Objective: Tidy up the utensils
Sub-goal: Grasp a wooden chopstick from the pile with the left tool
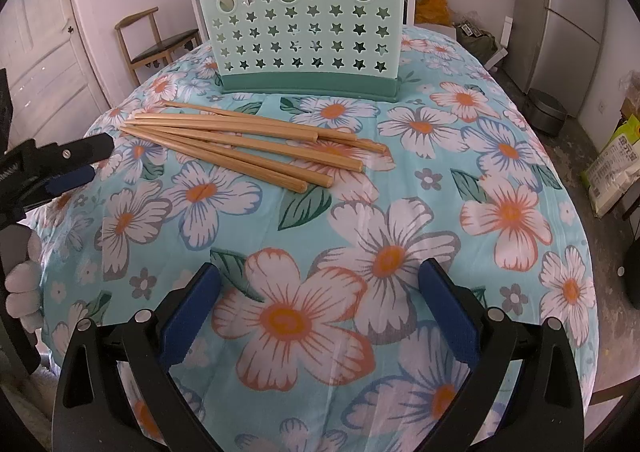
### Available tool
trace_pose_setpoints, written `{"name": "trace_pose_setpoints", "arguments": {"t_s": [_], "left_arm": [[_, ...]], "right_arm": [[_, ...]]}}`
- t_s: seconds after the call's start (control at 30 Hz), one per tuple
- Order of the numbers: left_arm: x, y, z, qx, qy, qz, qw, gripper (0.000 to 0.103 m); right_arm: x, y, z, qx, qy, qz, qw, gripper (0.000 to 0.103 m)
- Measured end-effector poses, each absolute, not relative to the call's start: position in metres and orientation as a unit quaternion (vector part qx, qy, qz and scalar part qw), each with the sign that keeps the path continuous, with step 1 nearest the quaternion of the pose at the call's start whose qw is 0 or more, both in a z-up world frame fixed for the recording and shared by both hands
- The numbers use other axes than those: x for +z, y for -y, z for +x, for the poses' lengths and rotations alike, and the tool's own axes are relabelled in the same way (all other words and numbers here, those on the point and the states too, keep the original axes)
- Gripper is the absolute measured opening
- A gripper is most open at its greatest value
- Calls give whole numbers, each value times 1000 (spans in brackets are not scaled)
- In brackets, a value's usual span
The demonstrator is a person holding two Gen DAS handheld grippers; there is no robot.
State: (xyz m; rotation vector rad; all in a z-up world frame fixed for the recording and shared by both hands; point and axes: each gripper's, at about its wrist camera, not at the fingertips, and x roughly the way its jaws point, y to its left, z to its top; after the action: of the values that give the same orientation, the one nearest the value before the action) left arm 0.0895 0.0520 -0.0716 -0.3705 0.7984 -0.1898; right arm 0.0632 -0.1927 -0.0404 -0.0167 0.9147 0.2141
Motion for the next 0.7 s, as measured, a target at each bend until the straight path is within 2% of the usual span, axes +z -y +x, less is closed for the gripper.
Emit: {"name": "trace_pose_setpoints", "arguments": {"t_s": [0.3,0.47,0.5,0.53,0.7], "left_arm": [[-60,-60,90,-113,-359,-218,900,93],[-65,-63,103,-134,-370,-258,882,69],[-66,-64,107,-139,-373,-271,876,60],[-68,-66,111,-145,-376,-288,869,55],[-89,-77,128,-150,-396,-380,822,48]], "right_arm": [[-41,194,63,105,-437,-7,893,97],[-41,193,63,104,-436,-8,894,97],[-41,193,63,104,-437,-8,894,97],[-41,193,63,104,-437,-8,894,97],[-41,193,63,104,-436,-8,894,97]]}}
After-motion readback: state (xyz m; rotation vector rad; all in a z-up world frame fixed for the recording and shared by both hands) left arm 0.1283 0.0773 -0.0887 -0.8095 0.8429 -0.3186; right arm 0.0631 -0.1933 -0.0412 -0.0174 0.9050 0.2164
